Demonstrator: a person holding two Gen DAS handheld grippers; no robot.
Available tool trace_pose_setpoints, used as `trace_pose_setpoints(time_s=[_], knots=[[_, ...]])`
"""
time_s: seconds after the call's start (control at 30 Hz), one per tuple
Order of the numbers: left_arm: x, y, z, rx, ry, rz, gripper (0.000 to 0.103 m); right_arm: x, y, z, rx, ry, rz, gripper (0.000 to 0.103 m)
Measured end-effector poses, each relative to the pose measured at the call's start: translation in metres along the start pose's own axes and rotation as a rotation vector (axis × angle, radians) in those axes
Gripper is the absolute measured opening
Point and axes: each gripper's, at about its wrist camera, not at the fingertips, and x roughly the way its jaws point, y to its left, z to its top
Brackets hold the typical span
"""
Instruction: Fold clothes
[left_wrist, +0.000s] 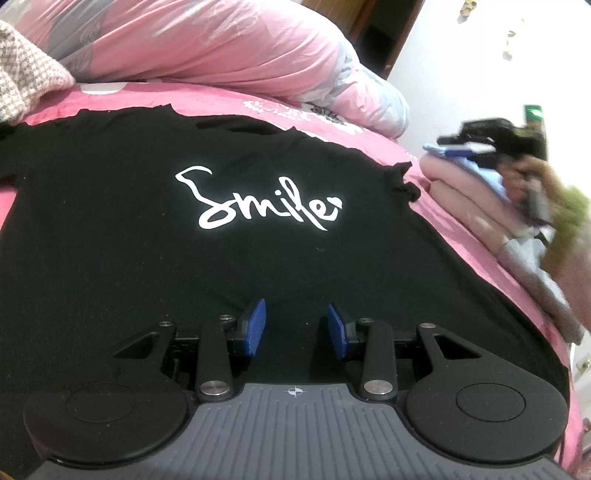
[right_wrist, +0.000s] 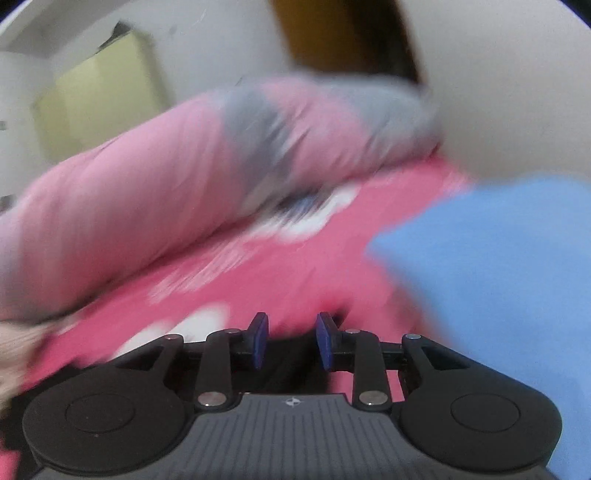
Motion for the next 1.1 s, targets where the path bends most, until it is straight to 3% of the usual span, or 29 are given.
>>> trace_pose_setpoints(time_s=[0.07,0.13,0.3,0.37,0.4,0.47,0.67,0.83,0.9,1.0,1.1], knots=[[0.000,0.000,0.000,0.002,-0.001,0.001,0.037,-0.007,-0.001,-0.021,0.061,0.134,0.094,0.030],[0.000,-0.001,0.000,0.004,-0.001,0.002,0.037,-0.001,-0.001,-0.045,0.107,0.232,0.120,0.030],[0.000,-0.002,0.000,0.013,-0.002,0.009,0.037,0.032,-0.009,-0.069,0.195,0.290,0.128,0.028],[0.000,-0.002,-0.001,0.014,-0.002,0.009,0.038,0.045,-0.013,-0.070,0.203,0.291,0.123,0.023],[0.000,-0.002,-0.001,0.013,-0.003,0.007,0.038,0.051,-0.014,-0.071,0.200,0.290,0.119,0.010],[0.000,-0.001,-0.001,0.009,-0.004,0.004,0.038,0.054,-0.015,-0.071,0.196,0.283,0.120,0.003],[-0.001,0.001,-0.001,0.002,-0.007,-0.002,0.038,0.035,-0.004,-0.061,0.072,0.154,0.046,0.001],[0.000,0.003,0.000,0.010,-0.006,0.003,0.038,0.057,0.001,-0.071,-0.027,0.164,-0.054,0.002],[0.000,0.004,-0.001,0.013,-0.006,0.005,0.038,0.049,0.001,-0.067,-0.006,0.166,-0.045,0.010],[0.000,0.004,-0.001,0.014,-0.006,0.005,0.038,0.011,-0.011,-0.058,0.074,0.171,-0.028,0.013],[0.000,0.005,-0.001,0.010,-0.007,0.001,0.038,-0.055,-0.014,-0.066,0.085,0.179,0.049,0.015]])
